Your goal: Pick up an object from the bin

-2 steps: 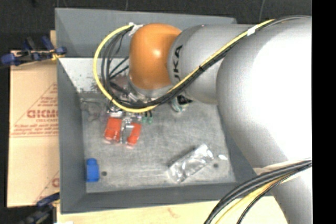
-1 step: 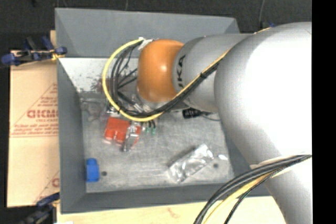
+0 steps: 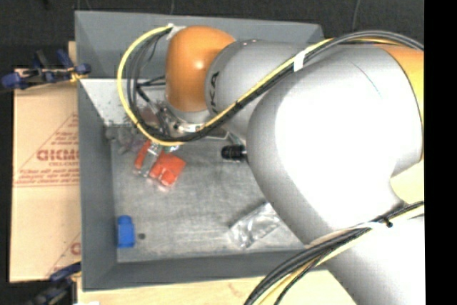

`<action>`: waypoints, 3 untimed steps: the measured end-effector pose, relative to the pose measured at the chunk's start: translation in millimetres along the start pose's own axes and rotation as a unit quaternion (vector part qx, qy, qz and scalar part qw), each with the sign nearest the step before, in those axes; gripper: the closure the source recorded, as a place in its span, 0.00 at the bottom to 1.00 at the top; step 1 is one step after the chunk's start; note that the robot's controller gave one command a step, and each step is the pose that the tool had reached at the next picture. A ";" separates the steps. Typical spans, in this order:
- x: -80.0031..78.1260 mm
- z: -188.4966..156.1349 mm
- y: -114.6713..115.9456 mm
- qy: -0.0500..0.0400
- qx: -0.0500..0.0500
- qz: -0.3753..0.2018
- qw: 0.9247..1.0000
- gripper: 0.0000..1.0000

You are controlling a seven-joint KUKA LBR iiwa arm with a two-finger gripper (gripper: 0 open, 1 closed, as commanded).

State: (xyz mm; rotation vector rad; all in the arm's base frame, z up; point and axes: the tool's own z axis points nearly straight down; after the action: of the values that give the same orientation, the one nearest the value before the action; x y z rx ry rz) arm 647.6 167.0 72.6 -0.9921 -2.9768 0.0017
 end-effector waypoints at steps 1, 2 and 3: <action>-2.7 -2.5 0.6 -0.005 -0.002 -0.002 1.000 1.00; -4.7 -37.2 0.9 -0.005 -0.003 -0.003 1.000 1.00; -6.8 -104.8 1.8 -0.005 -0.005 -0.005 1.000 1.00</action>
Offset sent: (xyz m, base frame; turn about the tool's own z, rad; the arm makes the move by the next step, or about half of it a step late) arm 0.0000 0.0000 0.0000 0.0000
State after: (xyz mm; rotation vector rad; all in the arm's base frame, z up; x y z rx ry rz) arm 654.5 164.3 177.4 -0.9809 -2.9930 -0.0075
